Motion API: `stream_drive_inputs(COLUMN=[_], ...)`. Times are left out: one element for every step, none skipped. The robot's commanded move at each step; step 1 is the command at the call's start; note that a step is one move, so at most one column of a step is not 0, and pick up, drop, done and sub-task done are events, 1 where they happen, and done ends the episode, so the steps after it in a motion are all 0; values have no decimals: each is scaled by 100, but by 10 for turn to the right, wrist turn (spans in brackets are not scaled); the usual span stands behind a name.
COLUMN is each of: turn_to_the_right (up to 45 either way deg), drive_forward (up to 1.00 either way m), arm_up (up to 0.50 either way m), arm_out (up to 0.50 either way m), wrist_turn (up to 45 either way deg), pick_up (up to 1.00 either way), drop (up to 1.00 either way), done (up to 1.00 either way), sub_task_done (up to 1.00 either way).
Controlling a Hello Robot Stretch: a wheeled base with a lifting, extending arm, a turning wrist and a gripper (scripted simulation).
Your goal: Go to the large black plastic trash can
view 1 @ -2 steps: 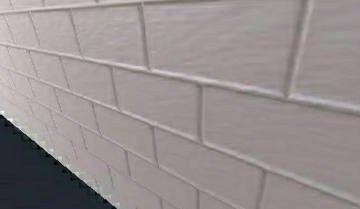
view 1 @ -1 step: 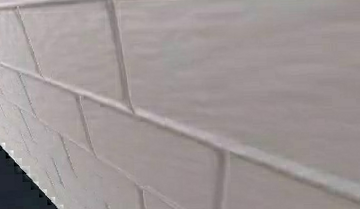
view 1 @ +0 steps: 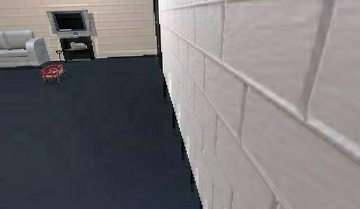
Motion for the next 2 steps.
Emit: stream_drive_inputs(turn_to_the_right=[-60, 0], drive_forward=[0, 100], arm_up=[0, 0], arm_out=[0, 0], wrist_turn=[0, 0], pick_up=[0, 0], drop=[0, 0], done=[0, 0], sub_task_done=[0, 0])
